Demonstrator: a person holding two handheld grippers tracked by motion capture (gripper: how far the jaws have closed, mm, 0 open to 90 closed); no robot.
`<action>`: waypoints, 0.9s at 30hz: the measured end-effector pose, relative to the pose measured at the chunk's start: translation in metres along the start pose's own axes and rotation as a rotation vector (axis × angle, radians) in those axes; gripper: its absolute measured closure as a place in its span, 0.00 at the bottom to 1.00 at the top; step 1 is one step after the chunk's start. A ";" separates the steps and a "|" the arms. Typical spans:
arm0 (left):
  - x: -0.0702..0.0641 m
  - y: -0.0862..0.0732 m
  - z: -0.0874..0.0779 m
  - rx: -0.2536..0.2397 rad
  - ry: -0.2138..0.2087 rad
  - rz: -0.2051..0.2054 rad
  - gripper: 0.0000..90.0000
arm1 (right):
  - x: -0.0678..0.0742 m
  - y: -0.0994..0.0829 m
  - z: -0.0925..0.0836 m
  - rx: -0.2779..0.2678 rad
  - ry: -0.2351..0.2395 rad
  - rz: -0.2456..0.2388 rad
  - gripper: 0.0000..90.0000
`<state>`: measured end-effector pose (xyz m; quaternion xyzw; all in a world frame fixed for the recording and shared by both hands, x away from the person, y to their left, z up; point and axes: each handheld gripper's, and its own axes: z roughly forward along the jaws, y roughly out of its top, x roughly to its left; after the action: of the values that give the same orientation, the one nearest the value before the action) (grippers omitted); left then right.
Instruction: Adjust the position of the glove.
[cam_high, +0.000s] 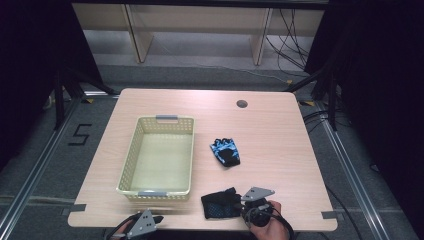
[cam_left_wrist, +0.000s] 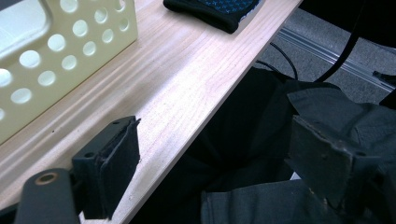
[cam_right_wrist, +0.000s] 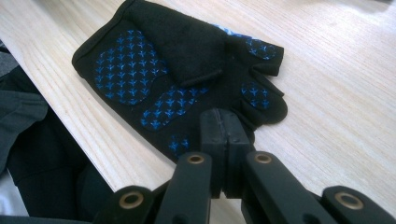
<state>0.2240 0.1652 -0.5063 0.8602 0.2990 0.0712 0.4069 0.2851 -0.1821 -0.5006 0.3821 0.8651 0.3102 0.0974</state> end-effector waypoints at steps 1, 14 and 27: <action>0.001 0.000 0.000 0.003 0.002 0.005 0.18 | 0.000 0.000 0.000 -0.002 0.001 0.003 1.00; 0.001 0.000 0.002 0.003 0.012 0.003 0.18 | -0.030 0.028 -0.017 -0.085 -0.096 -0.045 1.00; 0.002 0.000 0.000 -0.009 0.002 0.022 0.18 | -0.092 0.092 0.032 -0.070 -0.213 -0.037 1.00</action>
<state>0.2262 0.1664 -0.5066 0.8616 0.2897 0.0778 0.4095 0.4166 -0.1866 -0.4757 0.3931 0.8454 0.2959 0.2079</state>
